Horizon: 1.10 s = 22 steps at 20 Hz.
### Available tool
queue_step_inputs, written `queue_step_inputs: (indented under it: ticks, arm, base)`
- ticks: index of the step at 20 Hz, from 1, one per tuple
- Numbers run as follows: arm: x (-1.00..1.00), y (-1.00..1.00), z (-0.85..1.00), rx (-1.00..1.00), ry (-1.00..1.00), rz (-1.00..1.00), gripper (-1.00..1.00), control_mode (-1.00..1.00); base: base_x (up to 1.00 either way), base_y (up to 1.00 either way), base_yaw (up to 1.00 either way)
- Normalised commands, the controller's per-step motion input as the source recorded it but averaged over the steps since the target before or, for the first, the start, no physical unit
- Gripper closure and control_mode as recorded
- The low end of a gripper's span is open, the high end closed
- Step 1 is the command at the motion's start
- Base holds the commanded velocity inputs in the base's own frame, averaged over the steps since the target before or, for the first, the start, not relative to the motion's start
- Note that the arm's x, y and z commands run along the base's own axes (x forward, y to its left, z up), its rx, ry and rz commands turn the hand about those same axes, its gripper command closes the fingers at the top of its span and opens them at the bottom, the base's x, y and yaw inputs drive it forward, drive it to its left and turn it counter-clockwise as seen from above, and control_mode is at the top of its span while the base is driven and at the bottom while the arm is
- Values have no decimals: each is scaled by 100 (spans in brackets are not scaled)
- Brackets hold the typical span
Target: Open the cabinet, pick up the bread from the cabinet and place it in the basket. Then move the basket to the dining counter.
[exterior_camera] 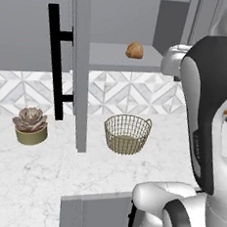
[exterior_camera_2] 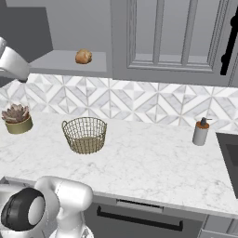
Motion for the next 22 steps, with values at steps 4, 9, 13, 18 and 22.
queue_step_inputs:
  ticks: [4,9,13,18,22]
  arm:
    - [94,-1,-33,0,-5,6,-100,-100]
    - [100,0,-40,0,-14,5,-100,-100]
    - [88,-1,-10,0,-20,0,-100,-100]
    - [69,0,0,0,-5,0,-100,-100]
    - [60,0,0,0,6,0,-100,-100]
  base:
    - [0,0,0]
    - [0,0,0]
    - [0,0,0]
    - [0,0,0]
    - [0,0,0]
